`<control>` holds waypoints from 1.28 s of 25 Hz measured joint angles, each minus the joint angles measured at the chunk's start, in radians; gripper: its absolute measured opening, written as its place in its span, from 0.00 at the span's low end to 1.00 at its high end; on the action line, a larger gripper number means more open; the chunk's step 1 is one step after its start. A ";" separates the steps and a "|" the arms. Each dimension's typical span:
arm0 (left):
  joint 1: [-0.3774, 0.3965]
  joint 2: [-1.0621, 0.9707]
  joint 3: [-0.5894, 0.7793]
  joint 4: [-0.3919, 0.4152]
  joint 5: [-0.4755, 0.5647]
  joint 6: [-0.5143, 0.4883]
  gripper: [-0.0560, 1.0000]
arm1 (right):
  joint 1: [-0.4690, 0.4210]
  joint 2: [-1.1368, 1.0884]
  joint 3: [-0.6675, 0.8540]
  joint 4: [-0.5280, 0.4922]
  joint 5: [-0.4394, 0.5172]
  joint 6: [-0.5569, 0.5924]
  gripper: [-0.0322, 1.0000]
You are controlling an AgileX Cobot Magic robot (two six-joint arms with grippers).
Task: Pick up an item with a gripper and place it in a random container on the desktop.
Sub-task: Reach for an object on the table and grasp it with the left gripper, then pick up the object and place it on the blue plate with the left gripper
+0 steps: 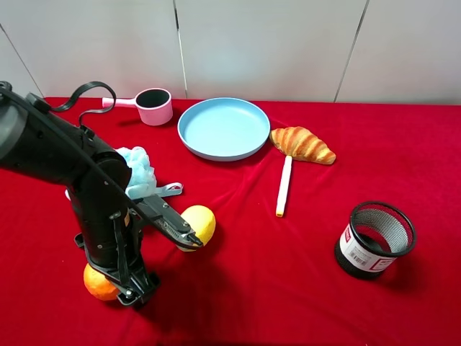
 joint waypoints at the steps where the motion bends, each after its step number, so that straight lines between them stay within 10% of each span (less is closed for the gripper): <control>1: 0.000 0.000 0.000 0.000 -0.002 0.000 0.89 | 0.000 0.000 0.000 0.000 0.000 0.000 0.70; 7: 0.000 0.000 0.000 0.001 -0.003 -0.001 0.72 | 0.000 0.000 0.000 0.000 0.000 0.000 0.70; 32: 0.000 -0.089 -0.127 -0.021 0.172 -0.007 0.72 | 0.000 0.000 0.000 0.000 0.000 0.000 0.70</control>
